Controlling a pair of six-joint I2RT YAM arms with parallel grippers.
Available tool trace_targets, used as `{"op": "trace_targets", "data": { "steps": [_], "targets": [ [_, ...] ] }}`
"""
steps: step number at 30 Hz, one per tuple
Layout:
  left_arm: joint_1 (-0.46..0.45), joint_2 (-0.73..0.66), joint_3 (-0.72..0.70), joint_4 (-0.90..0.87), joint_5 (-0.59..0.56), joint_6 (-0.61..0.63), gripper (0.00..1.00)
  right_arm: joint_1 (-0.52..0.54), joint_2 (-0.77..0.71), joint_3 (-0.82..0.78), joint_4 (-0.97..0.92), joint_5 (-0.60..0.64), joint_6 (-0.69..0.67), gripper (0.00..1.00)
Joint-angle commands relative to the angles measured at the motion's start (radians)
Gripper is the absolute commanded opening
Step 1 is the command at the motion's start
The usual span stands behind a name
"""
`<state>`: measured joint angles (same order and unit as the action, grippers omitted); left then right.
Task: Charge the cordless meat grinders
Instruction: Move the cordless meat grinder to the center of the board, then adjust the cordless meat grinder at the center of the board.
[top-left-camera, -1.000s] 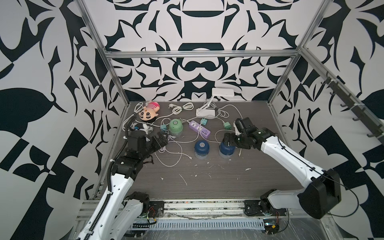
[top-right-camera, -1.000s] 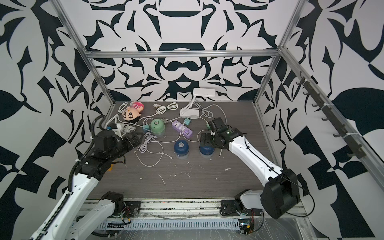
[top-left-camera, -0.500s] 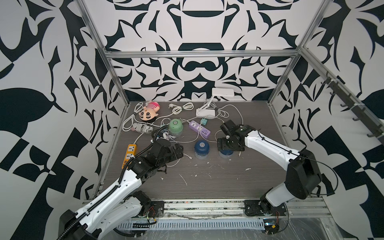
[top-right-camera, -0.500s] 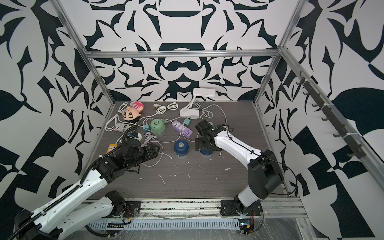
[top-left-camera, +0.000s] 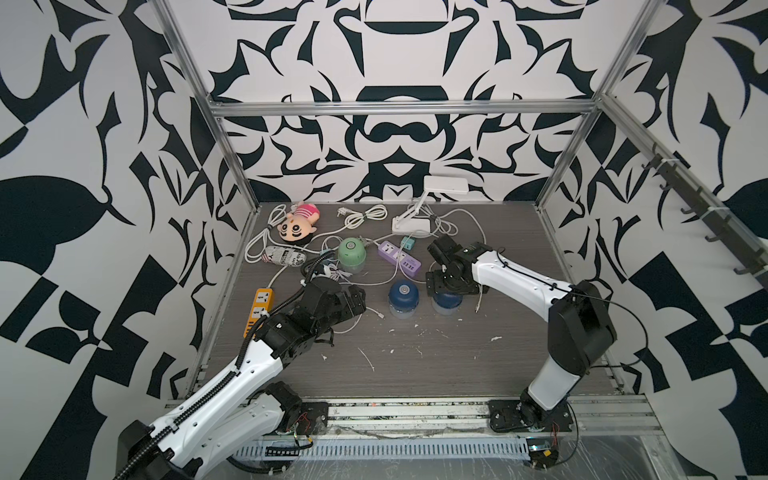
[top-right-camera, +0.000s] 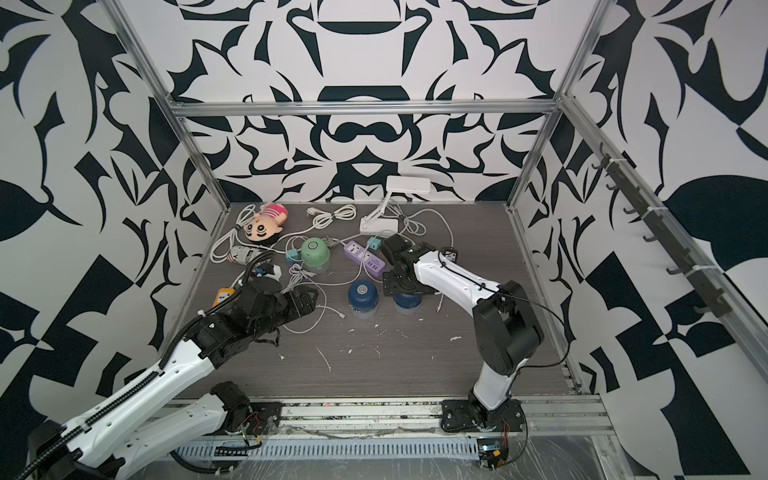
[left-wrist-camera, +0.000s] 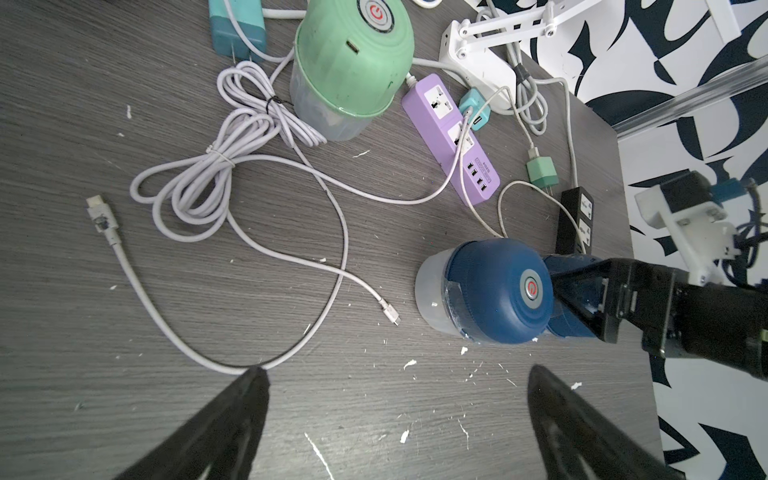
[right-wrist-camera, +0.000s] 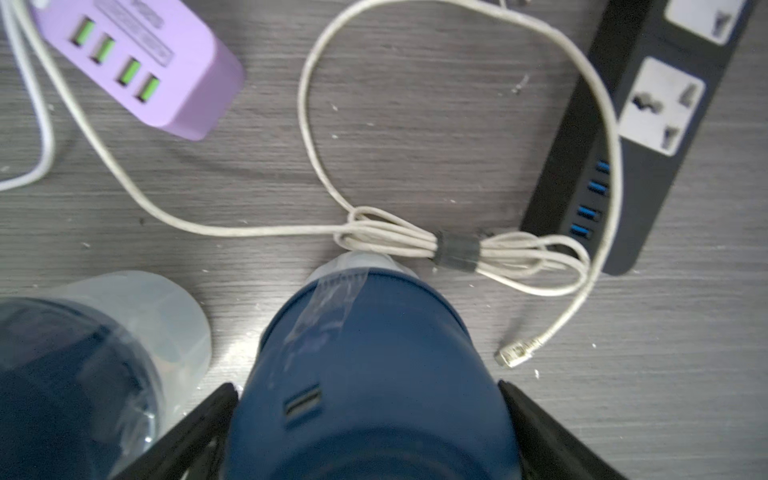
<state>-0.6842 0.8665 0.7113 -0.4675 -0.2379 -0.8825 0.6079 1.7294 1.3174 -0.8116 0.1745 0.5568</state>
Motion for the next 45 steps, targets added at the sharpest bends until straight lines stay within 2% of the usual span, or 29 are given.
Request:
{"op": "trace_targets", "data": {
  "steps": [1, 6, 10, 13, 17, 20, 23, 25, 28, 31, 35, 38, 45],
  "targets": [
    [-0.003, -0.015, -0.017, 0.007, -0.019, -0.022, 0.99, 0.029, 0.01, 0.061, -0.025, 0.052, -0.02, 0.99],
    [-0.003, -0.012, -0.024, 0.01, -0.016, -0.025, 0.99, 0.059, 0.042, 0.095, -0.051, 0.094, -0.029, 0.98],
    [-0.003, -0.011, -0.023, 0.012, -0.014, -0.025, 0.99, 0.062, 0.045, 0.095, -0.052, 0.095, -0.029, 0.93],
    [-0.003, -0.013, -0.025, 0.013, -0.014, -0.023, 0.99, 0.062, 0.031, 0.083, -0.05, 0.086, -0.045, 0.85],
    [-0.003, -0.014, -0.021, 0.014, -0.008, -0.007, 0.99, 0.062, -0.009, 0.043, -0.043, 0.056, -0.08, 0.81],
    [-0.003, -0.001, -0.01, 0.022, 0.037, 0.022, 0.99, 0.07, -0.075, -0.019, -0.019, 0.028, -0.115, 0.8],
    [-0.003, 0.036, 0.004, 0.022, 0.117, 0.062, 0.99, 0.082, -0.151, -0.086, -0.01, 0.028, -0.13, 0.77],
    [-0.008, 0.072, 0.002, 0.02, 0.195, 0.074, 1.0, 0.092, -0.203, -0.138, -0.001, -0.019, -0.136, 0.76],
    [-0.083, 0.1, -0.017, 0.019, 0.218, 0.064, 1.0, 0.115, -0.256, -0.2, 0.009, -0.036, -0.139, 0.75],
    [-0.206, 0.123, -0.046, 0.029, 0.17, 0.015, 1.0, 0.131, -0.284, -0.241, -0.003, -0.013, -0.118, 0.75],
    [-0.316, 0.187, -0.069, 0.136, 0.128, -0.049, 1.0, 0.131, -0.319, -0.281, -0.028, 0.027, -0.092, 0.74],
    [-0.343, 0.286, -0.042, 0.237, 0.098, -0.074, 0.99, 0.131, -0.349, -0.298, -0.042, 0.068, -0.066, 0.74],
    [-0.343, 0.545, 0.073, 0.416, 0.121, -0.069, 0.96, 0.131, -0.405, -0.331, -0.052, 0.074, -0.046, 0.74]
  ]
}}
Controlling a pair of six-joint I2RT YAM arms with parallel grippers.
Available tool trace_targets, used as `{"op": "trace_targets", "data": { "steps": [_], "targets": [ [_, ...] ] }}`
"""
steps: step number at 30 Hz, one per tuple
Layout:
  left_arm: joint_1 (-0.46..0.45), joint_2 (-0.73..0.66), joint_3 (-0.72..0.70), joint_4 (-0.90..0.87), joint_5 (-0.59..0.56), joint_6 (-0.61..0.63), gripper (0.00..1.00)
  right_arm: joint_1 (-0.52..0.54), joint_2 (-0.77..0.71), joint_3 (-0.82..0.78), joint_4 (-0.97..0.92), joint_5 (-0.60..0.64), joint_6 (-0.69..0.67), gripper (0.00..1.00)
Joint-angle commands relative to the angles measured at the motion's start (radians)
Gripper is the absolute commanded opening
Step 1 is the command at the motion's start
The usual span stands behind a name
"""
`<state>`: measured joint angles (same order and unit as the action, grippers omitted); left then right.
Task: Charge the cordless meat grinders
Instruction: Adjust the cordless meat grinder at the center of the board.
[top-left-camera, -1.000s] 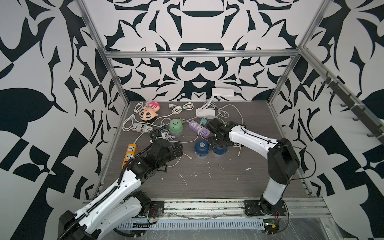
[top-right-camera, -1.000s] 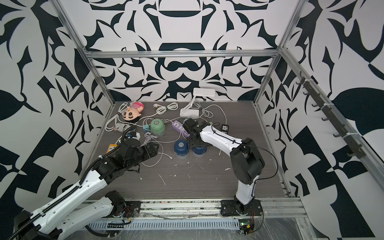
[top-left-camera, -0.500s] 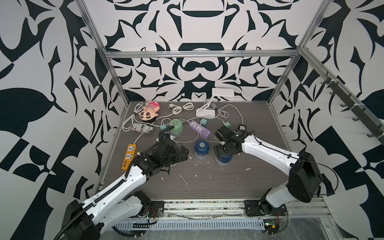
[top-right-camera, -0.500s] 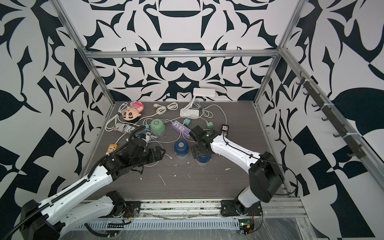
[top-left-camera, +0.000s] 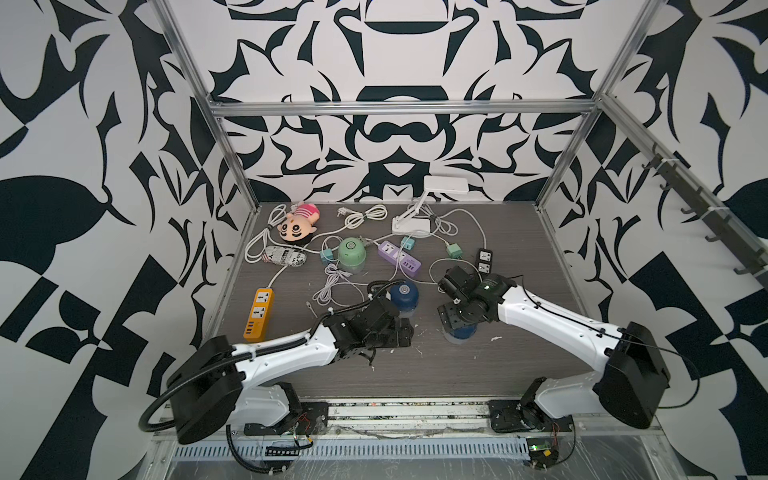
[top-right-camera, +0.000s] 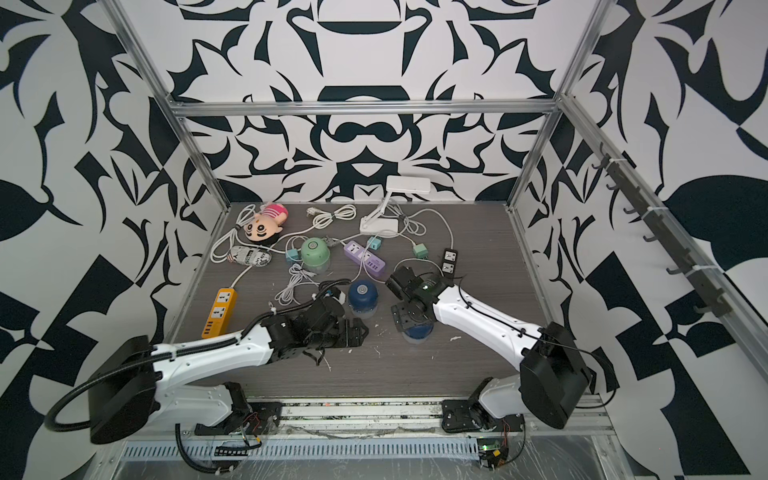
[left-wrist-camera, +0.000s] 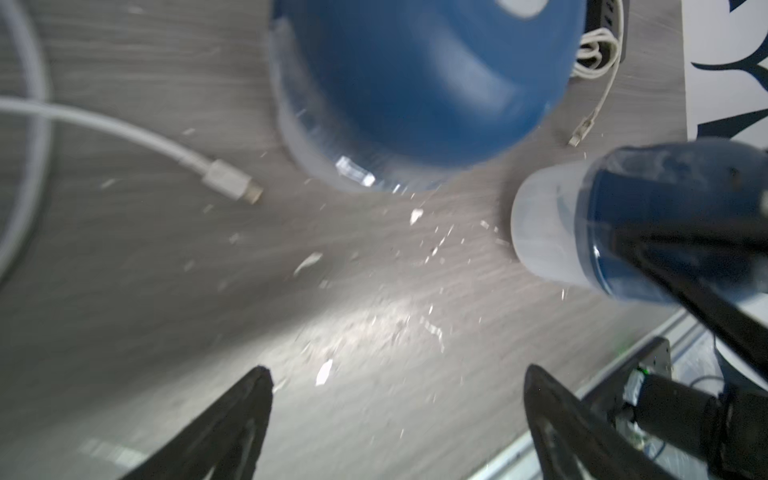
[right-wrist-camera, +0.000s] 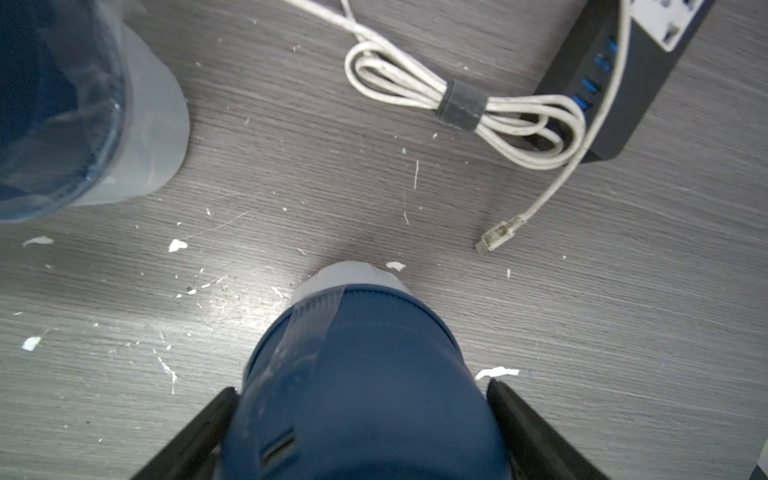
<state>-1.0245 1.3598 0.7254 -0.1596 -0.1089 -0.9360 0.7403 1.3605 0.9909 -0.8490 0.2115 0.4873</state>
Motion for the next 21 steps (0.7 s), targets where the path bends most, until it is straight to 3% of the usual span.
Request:
{"op": "trace_targets", "data": {
  "steps": [1, 9, 14, 21],
  "targets": [
    [-0.003, 0.081, 0.077, 0.111, -0.009, -0.017, 0.96, -0.001, -0.041, -0.01, -0.015, 0.035, 0.025, 0.74],
    [0.017, 0.192, 0.122, 0.087, -0.145, -0.101, 0.96, -0.001, -0.061, -0.031, -0.01, 0.032, 0.03, 0.74],
    [0.079, 0.238, 0.115, 0.109, -0.15, -0.144, 0.95, 0.0, -0.07, -0.035, -0.002, 0.031, 0.03, 0.72],
    [0.142, 0.296, 0.157, 0.098, -0.154, -0.098, 0.95, -0.001, -0.056, -0.04, 0.044, -0.008, 0.008, 0.69]
  ]
}}
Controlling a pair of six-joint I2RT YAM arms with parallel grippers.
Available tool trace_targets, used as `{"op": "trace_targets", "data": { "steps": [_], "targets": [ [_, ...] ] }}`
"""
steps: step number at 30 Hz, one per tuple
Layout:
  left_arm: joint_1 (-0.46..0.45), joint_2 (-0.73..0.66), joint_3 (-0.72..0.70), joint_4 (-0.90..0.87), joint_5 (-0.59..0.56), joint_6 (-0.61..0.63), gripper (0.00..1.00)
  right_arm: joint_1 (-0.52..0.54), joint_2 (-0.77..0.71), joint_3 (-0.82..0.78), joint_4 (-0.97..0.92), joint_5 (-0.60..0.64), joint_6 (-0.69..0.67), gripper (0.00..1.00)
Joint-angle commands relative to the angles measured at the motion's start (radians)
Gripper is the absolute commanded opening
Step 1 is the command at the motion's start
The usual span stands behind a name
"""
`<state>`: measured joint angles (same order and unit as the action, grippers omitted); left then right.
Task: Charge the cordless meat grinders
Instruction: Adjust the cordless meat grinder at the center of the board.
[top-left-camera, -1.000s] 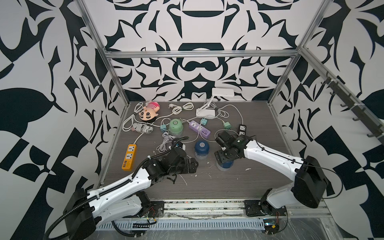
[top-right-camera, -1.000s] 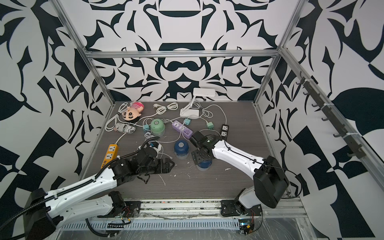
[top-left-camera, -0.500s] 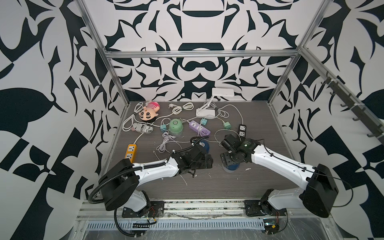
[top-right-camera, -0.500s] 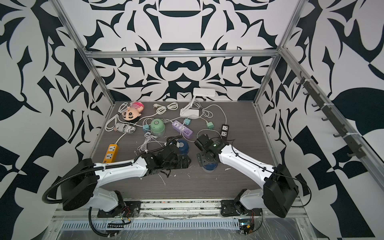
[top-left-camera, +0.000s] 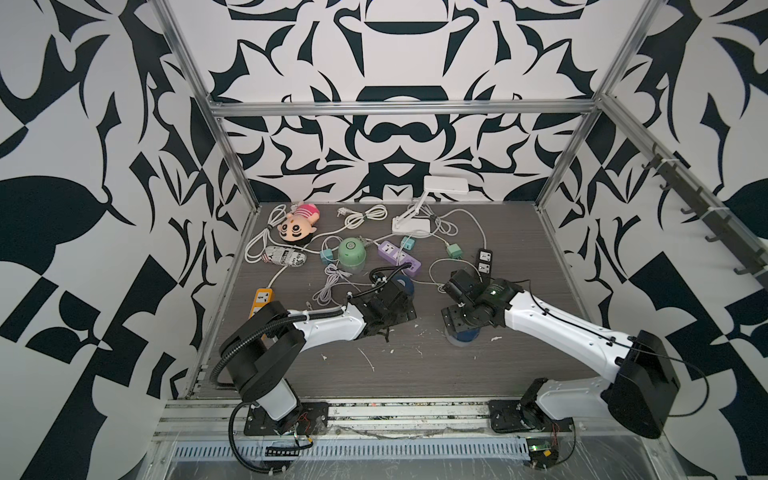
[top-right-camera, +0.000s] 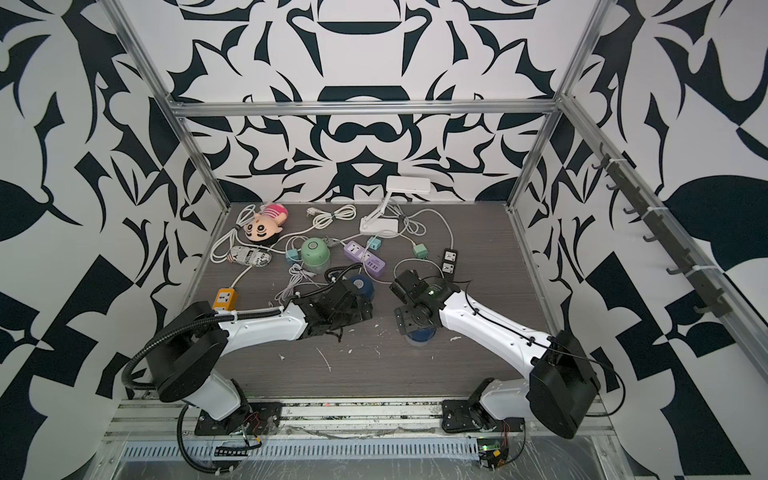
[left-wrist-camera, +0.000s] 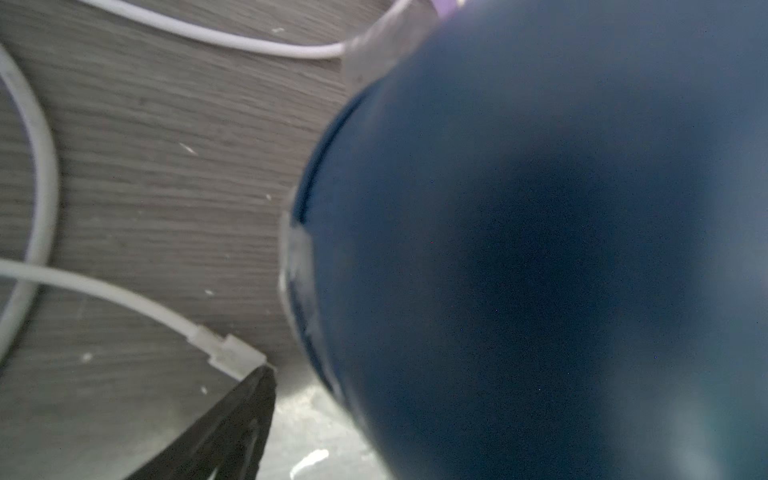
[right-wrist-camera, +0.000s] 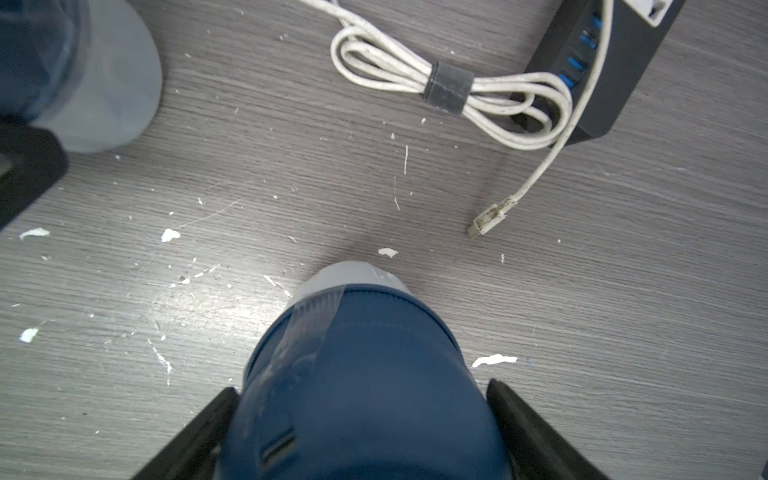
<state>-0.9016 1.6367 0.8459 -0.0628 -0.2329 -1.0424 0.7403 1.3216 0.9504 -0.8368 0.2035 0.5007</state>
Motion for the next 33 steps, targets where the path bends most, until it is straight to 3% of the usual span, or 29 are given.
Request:
{"op": "trace_targets", "data": {
  "steps": [1, 6, 12, 21, 25, 30, 33],
  "targets": [
    [0.027, 0.025, 0.039, -0.002, -0.035, 0.015, 0.95, -0.001, -0.011, 0.003, 0.041, -0.041, -0.013, 0.69],
    [0.086, 0.021, 0.016, 0.02, -0.018, 0.036, 0.94, 0.007, 0.025, 0.022, 0.09, -0.096, -0.042, 0.69],
    [0.087, -0.02, -0.004, 0.008, 0.018, 0.073, 0.97, 0.05, 0.097, 0.049, 0.146, -0.128, -0.064, 0.69],
    [-0.022, -0.204, -0.105, -0.084, -0.042, 0.021, 0.99, 0.158, 0.266, 0.186, 0.119, -0.048, -0.079, 0.71],
    [-0.036, -0.318, -0.177, -0.165, -0.085, -0.054, 1.0, 0.187, 0.3, 0.212, 0.117, -0.03, -0.08, 0.77],
    [-0.037, -0.498, -0.247, -0.29, -0.157, -0.107, 0.99, 0.205, 0.304, 0.21, 0.131, -0.029, -0.074, 0.97],
    [-0.036, -0.583, -0.268, -0.344, -0.202, -0.116, 0.99, 0.205, 0.299, 0.215, 0.122, -0.033, -0.059, 0.99]
  ]
}}
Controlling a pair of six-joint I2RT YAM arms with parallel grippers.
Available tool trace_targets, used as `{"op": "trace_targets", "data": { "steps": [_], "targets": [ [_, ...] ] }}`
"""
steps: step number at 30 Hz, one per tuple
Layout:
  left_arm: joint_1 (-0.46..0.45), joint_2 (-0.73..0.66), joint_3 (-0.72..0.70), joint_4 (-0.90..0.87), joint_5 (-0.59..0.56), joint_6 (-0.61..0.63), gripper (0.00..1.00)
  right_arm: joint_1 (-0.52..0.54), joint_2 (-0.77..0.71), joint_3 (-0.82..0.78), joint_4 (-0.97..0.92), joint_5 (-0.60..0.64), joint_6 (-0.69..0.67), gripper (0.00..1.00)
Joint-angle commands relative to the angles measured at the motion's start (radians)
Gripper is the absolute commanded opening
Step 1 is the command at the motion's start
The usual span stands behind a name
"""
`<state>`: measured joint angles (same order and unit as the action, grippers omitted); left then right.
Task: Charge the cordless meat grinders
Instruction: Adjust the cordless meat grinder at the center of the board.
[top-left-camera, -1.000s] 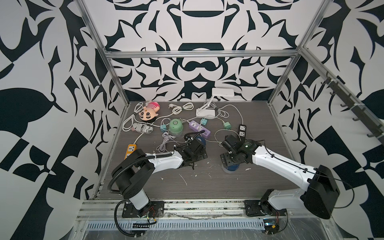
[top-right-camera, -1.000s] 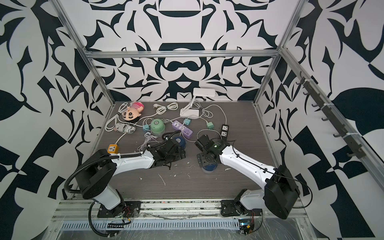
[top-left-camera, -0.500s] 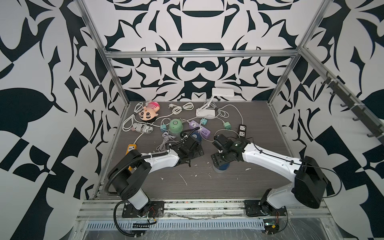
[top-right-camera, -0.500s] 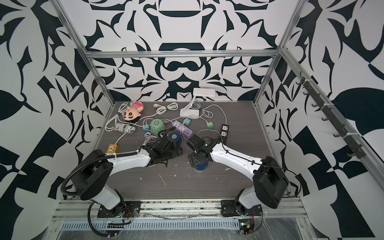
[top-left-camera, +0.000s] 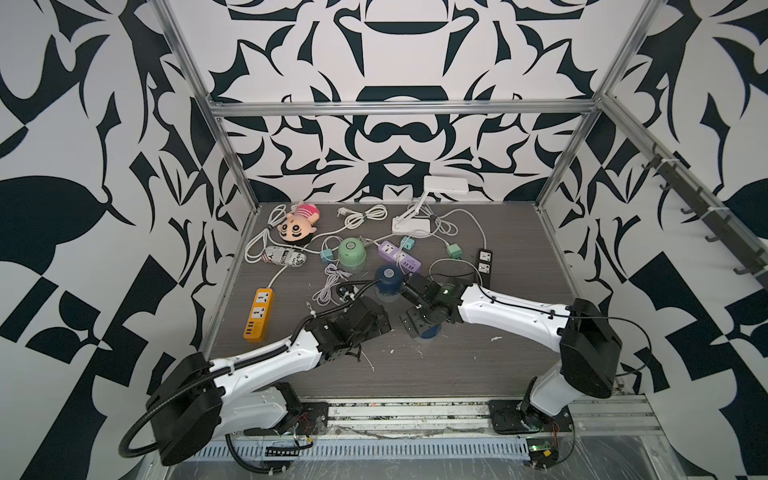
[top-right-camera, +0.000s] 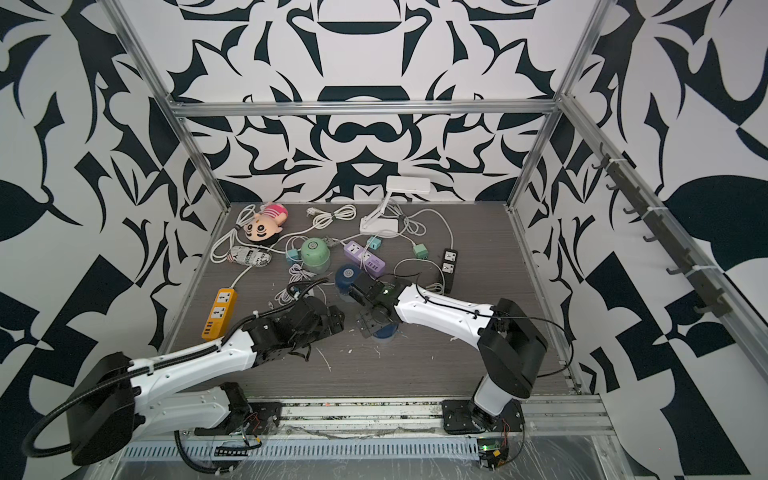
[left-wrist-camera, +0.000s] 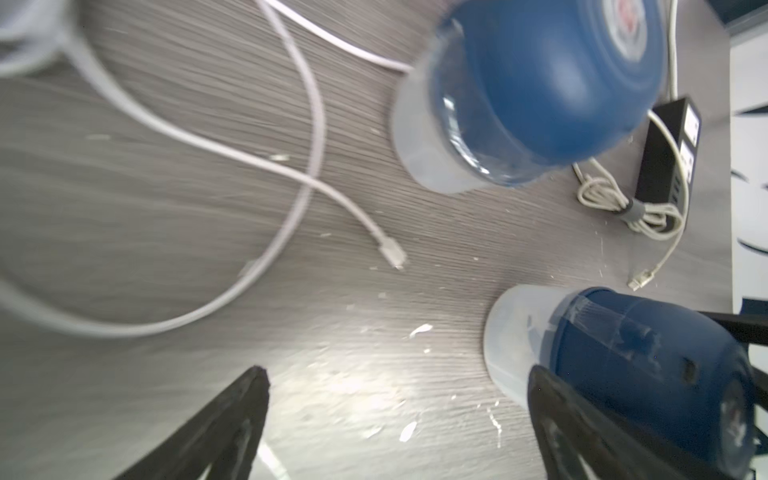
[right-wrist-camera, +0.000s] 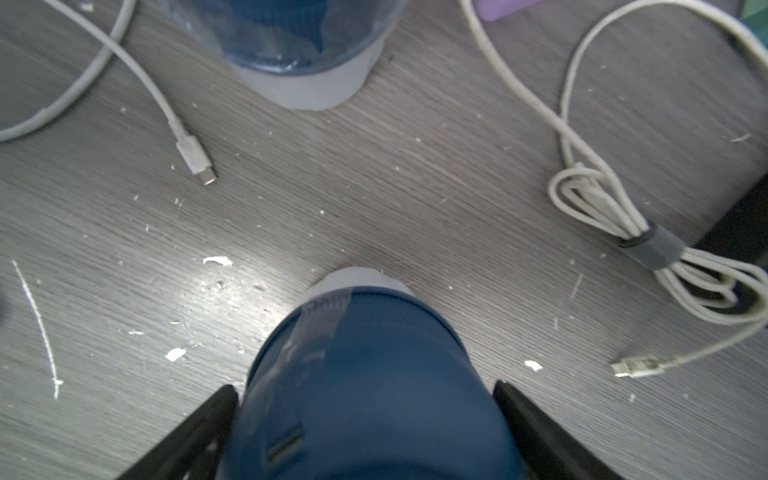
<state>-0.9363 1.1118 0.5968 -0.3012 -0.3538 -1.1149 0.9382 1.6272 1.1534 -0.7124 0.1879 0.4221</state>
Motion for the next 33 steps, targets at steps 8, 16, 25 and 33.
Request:
{"op": "trace_targets", "data": {
  "steps": [8, 16, 25, 33],
  "targets": [
    [-0.001, -0.119, -0.013, -0.141, -0.119, -0.021, 0.99, 0.007, -0.066, 0.003, -0.036, -0.09, 0.134, 0.99],
    [-0.001, -0.086, -0.009, -0.095, -0.094, -0.011, 0.99, 0.008, -0.138, -0.05, -0.004, -0.221, 0.289, 0.99],
    [-0.001, -0.096, -0.011, -0.084, -0.083, 0.0, 0.99, 0.057, -0.207, -0.095, 0.082, -0.313, 0.373, 0.99],
    [-0.001, -0.09, -0.005, -0.066, -0.059, 0.01, 1.0, 0.077, -0.249, -0.062, -0.034, -0.204, 0.337, 0.84]
  ]
}}
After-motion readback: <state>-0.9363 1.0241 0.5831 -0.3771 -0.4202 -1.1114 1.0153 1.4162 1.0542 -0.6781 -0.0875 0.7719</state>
